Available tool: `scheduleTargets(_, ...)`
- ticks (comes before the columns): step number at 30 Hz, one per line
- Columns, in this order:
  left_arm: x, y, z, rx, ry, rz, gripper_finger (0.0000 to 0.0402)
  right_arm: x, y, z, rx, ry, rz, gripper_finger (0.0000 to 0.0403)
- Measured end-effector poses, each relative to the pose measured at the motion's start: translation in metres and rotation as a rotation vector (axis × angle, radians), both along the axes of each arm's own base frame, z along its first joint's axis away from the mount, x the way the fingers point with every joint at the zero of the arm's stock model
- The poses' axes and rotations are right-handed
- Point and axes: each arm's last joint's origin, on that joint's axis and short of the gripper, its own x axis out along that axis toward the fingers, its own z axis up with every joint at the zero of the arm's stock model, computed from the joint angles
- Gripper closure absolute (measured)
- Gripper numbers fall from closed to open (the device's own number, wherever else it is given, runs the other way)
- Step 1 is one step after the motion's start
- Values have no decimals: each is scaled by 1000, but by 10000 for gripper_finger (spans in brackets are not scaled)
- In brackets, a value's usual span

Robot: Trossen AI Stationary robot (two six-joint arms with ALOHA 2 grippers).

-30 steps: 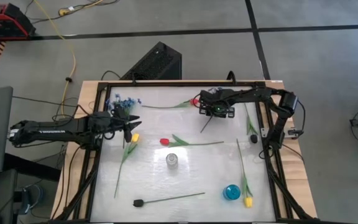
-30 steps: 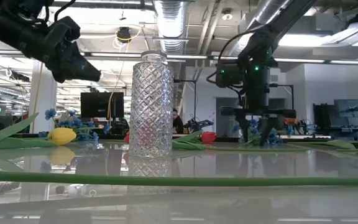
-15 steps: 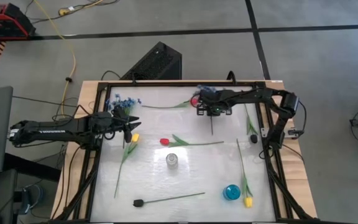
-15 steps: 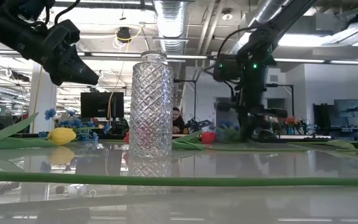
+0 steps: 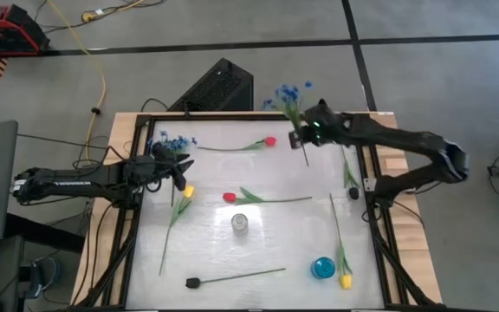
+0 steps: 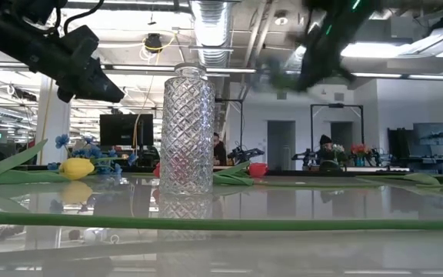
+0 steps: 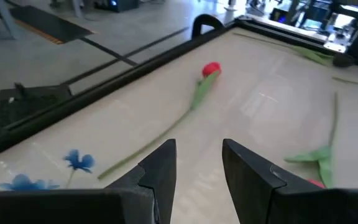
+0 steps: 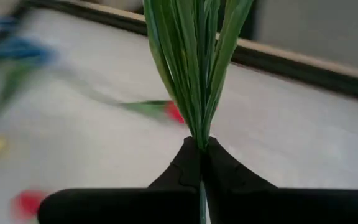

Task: Sort flowers into vase by color
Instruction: Put the right blue flowers into the blue vase

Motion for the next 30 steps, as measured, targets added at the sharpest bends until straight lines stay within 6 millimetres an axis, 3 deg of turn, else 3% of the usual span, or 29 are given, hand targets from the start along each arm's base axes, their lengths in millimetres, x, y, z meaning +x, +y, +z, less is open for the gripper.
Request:
scheduleTargets(7, -1, 1, 0, -2, -13, 45, 283, -31, 97, 46, -151, -190, 285, 373)
scheduleTargets(12, -1, 2, 1, 4, -22, 67, 283, -54, 153, 56, -219, -260, 442, 371)
scheduleTargets(15, 0, 2, 2, 6, -33, 69, 283, -61, 175, 46, -210, -184, 539, 371)
scheduleTargets(20, 1, 2, 7, 11, -84, 69, 283, -59, 212, 24, -255, -119, 517, 375)
scheduleTargets(24, 2, 2, 10, 13, -119, 64, 283, -62, 248, 11, -320, -171, 506, 373)
scheduleTargets(30, 2, 1, 10, 7, -122, 48, 283, -84, 301, -12, -359, -340, 436, 373)
